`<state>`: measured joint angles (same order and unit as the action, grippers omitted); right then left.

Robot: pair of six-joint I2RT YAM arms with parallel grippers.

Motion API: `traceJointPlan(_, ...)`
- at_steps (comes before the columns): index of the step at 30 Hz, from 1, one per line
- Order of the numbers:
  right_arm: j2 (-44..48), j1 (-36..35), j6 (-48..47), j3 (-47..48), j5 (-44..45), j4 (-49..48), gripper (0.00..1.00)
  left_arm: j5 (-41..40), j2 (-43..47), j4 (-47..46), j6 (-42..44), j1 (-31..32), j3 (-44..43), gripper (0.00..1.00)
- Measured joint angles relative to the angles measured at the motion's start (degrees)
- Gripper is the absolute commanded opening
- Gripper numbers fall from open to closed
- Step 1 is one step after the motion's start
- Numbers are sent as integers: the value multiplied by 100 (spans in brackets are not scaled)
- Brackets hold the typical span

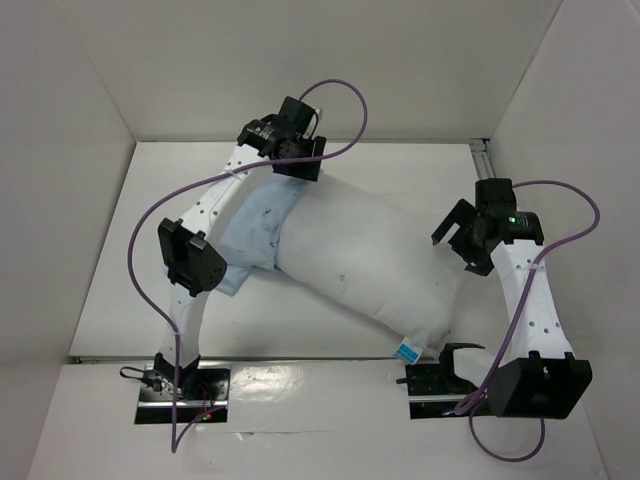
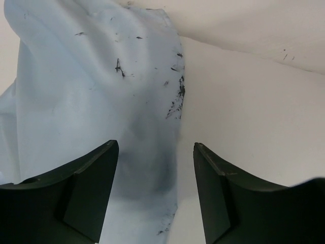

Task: Put the pillow into the pillowcase

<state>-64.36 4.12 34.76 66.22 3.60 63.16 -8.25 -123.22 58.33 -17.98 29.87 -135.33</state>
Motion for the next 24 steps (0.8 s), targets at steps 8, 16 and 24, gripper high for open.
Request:
traceJointPlan(8,-20,2,-162,22,-129,57,100,133,302,31,20,13,426,89)
traceJointPlan(16,-11,4,-319,-138,-514,-96,100,107,321,57,140,35,518,0)
traceJointPlan(24,160,-514,-26,-1353,-935,-1403,4,966,289,26,92,76,232,0)
